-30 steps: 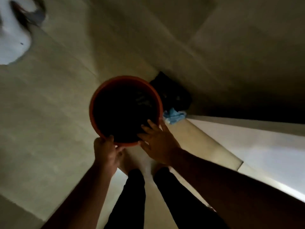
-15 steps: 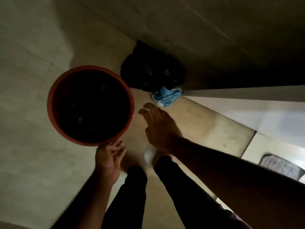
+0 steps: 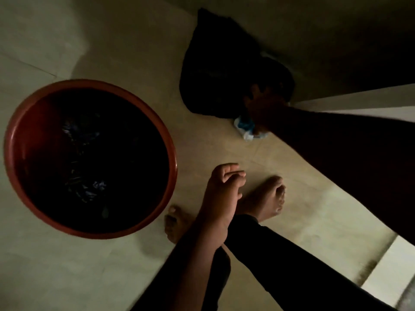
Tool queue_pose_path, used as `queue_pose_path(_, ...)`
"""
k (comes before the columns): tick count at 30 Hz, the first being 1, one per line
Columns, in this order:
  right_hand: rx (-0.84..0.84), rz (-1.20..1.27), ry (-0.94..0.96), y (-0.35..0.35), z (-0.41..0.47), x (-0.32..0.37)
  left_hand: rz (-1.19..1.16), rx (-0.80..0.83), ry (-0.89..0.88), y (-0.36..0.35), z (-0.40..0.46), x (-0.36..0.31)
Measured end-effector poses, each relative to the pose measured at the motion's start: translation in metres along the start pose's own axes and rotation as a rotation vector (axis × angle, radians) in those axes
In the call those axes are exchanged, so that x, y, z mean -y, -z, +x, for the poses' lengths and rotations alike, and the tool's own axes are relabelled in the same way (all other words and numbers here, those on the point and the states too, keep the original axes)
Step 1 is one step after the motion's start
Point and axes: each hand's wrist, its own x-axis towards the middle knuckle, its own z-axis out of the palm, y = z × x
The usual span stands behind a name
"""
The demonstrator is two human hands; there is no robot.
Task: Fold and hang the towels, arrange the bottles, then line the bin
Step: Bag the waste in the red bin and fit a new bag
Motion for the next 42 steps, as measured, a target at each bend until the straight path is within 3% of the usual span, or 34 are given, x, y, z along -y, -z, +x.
queue_pose_path(5,-0.086,0.335,0.017,-0.031,-0.023,0.017,-0.235,-0.014,-0.017,0.013,-0.012,-0.013)
queue_pose_path(9,-0.146,0.491,0.019,-0.005,-0.094,0.023,-0.265,-0.112,-0.309,0.018,-0.057,-0.041)
queue_pose_path(11,-0.305,0.436,0.197,0.018,-0.135,0.022,-0.232,-0.209,-0.517,0.024,-0.083,-0.069)
queue_pose_path(14,-0.649,0.504,0.582,0.06,-0.199,0.026,-0.225,-0.246,-0.663,0.044,-0.114,-0.114)
queue_pose_path(16,-0.781,0.587,0.835,0.103,-0.235,0.037,-0.208,-0.238,-0.632,0.065,-0.133,-0.142)
queue_pose_path(18,-0.772,0.706,0.915,0.145,-0.266,0.058,-0.299,-0.155,-0.522,0.086,-0.149,-0.162)
queue_pose_path(20,-0.642,0.983,0.822,0.172,-0.287,0.083,-0.47,-0.094,-0.365,0.105,-0.169,-0.169)
queue_pose_path(22,-0.511,1.255,0.673,0.185,-0.281,0.112,-0.53,-0.099,-0.325,0.118,-0.179,-0.163)
queue_pose_path(25,-0.326,1.237,0.474,0.185,-0.248,0.164,-0.578,-0.189,-0.309,0.137,-0.187,-0.142)
queue_pose_path(27,-0.211,1.145,0.457,0.173,-0.234,0.188,-0.614,-0.2,-0.251,0.154,-0.186,-0.124)
queue_pose_path(30,-0.076,1.025,0.391,0.148,-0.228,0.209,-0.459,-0.478,-0.193,0.192,-0.174,-0.084)
queue_pose_path(32,-0.091,1.135,0.255,0.134,-0.223,0.213,-0.28,-0.731,-0.21,0.212,-0.163,-0.059)
queue_pose_path(34,-0.102,1.308,0.086,0.125,-0.217,0.215,-0.253,-0.818,-0.109,0.22,-0.155,-0.042)
queue_pose_path(36,-0.051,1.447,-0.024,0.115,-0.211,0.212,-0.359,-0.673,0.03,0.225,-0.142,-0.028)
queue_pose_path(39,-0.015,1.482,-0.026,0.11,-0.209,0.198,-0.343,-0.392,0.121,0.224,-0.125,-0.02)
queue_pose_path(42,-0.118,1.346,0.064,0.115,-0.211,0.18,-0.307,-0.35,0.05,0.207,-0.109,-0.02)
